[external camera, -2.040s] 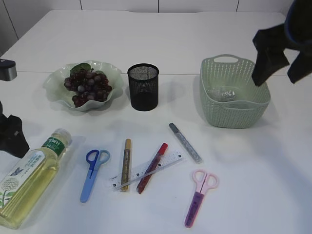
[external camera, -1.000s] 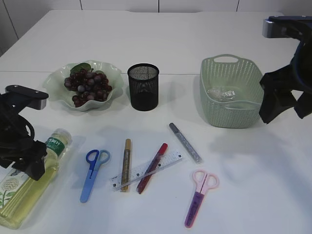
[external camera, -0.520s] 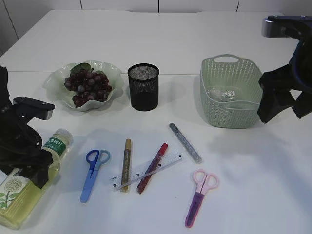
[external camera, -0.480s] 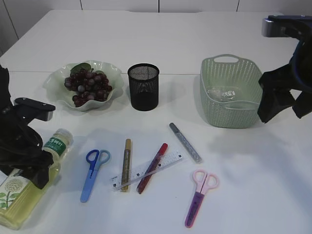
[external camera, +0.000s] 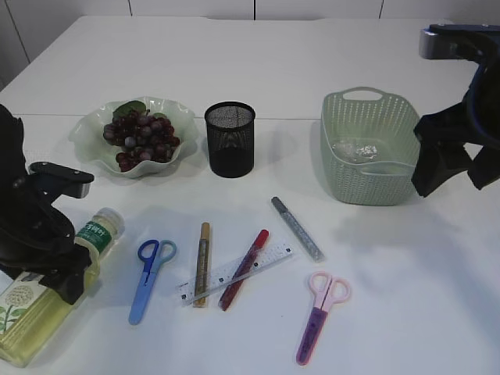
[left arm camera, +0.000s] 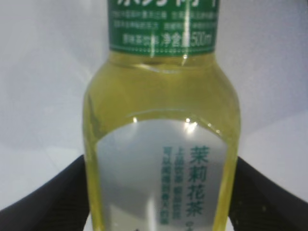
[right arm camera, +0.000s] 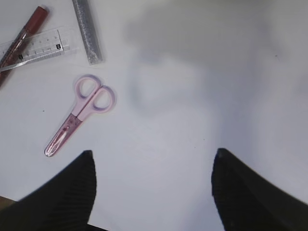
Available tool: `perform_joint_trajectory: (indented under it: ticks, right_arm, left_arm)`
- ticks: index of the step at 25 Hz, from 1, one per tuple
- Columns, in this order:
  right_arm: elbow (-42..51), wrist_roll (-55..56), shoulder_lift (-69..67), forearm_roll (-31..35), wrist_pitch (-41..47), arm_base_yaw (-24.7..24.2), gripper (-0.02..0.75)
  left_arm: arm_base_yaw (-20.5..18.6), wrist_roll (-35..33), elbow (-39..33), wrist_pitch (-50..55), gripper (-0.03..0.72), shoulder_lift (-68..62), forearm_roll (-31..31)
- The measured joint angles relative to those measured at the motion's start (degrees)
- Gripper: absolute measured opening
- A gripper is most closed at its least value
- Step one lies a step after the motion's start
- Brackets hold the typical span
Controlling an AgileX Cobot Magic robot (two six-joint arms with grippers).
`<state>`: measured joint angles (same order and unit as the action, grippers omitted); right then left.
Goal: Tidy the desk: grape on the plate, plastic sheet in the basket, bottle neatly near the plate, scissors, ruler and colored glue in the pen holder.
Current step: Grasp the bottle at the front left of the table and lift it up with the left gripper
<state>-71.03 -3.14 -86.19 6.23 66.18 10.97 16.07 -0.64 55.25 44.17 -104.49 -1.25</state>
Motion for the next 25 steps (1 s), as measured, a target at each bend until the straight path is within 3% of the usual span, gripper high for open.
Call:
perform_joint_trajectory:
  ticks: [9, 16, 25]
  right_arm:
    - [0.00, -0.23, 0.00, 0.17, 0.00, 0.00, 0.577]
    - [0.00, -0.23, 0.00, 0.17, -0.11, 0.00, 0.577]
    - [0.00, -0.47, 0.00, 0.27, -0.11, 0.00, 0.577]
  left_arm:
    - [0.00, 0.00, 0.00, -0.09, 0.587, -2.26, -1.29]
    - [0.00, 0.11, 0.33, 0.39, 0.461, -2.26, -1.95]
    - [0.13, 0.11, 0.35, -0.05, 0.435, -2.26, -2.14]
